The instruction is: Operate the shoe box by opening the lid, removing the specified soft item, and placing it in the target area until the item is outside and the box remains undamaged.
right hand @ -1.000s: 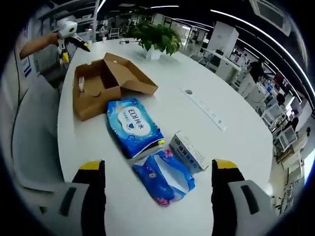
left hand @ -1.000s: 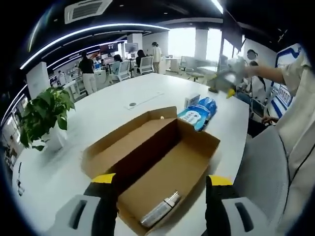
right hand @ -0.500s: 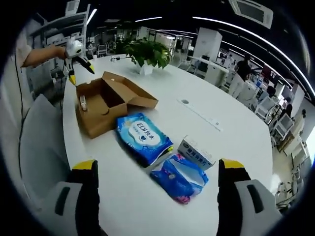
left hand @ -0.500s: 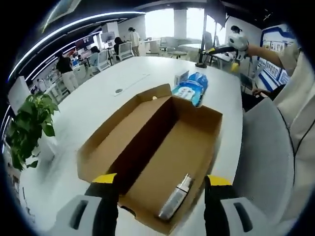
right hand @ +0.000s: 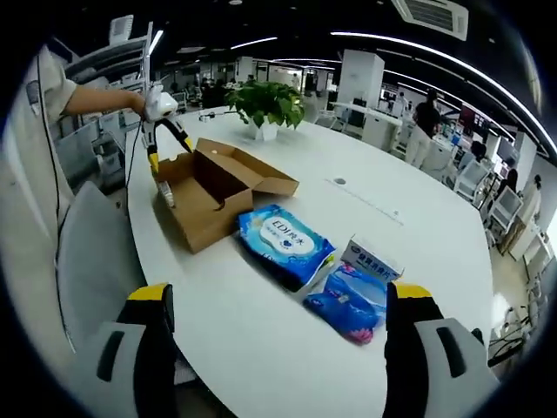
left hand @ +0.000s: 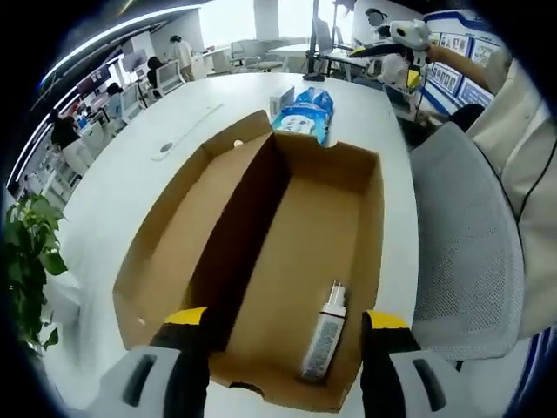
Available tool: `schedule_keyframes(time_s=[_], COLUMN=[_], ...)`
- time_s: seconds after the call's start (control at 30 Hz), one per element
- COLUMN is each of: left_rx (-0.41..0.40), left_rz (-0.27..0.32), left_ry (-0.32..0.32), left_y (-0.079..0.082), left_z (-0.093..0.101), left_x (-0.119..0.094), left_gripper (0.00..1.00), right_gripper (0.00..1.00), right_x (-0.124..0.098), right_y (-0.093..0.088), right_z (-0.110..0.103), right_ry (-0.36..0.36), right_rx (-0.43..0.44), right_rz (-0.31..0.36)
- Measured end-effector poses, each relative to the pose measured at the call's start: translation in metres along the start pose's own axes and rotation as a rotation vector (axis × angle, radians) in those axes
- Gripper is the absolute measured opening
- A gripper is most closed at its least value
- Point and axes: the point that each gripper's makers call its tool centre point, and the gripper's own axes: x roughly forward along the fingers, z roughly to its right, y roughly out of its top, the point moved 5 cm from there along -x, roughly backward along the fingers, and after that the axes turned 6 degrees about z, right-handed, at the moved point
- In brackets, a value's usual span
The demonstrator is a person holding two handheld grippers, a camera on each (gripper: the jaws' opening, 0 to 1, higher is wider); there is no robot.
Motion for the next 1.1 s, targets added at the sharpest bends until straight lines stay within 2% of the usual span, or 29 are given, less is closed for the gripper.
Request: schedule_keyframes(time_s=[0.07,0.13,0.17,0.23,0.3,0.43,0.63,0.83,1.03,1.1], left_rx=[0.002,0.017,0.03,0.072,0.096,0.14,0.22,0.239,0.298,0.356], left_rz=[-0.015,-0.048,-0.066,-0.118,-0.146,-0.185,-0.27,-0.282,-0.324,-0.339], left_ry=[-0.028,-0.057,-0.052,-0.064,-0.093,-0.103,-0.165,-0.192,-0.258,-0.289], left_y=[-0.001,-0.005,-0.007,-0.012,-0.015,-0.017,-0.027,-0.031,-0.041,-0.043], left_z=[0.0,-0.001,-0.004,-0.007,-0.006,-0.009,-0.006,-0.005,0.004,0.009], left_x=[0.003,0.008,0.009,0.012,0.017,0.027,0.036,0.042,0.049,0.051], left_gripper=[0.73,0.8,0.84,0.84,0.84,0.84,0.78,0.71,0.64,0.58], right_gripper=[0.96,0.96,0.96,0.96,0.96,0.96,0.96,0.92,0.92,0.92], right_x=[-0.002,-0.004,-0.005,-0.007,-0.008,-0.007,-0.004,-0.001,0.002,0.003], right_y=[0.0,0.001,0.001,0.0,-0.003,-0.008,-0.012,-0.013,-0.012,-0.013], right_z=[-0.003,-0.003,-0.004,-0.006,-0.008,-0.013,-0.019,-0.021,-0.023,-0.023], right_ry=[-0.006,-0.016,-0.023,-0.029,-0.033,-0.04,-0.048,-0.059,-0.066,-0.072], right_rx=[0.022,0.035,0.04,0.048,0.062,0.08,0.108,0.126,0.144,0.146], right_rz=[0.011,0.018,0.024,0.031,0.027,0.021,0.033,0.034,0.043,0.042])
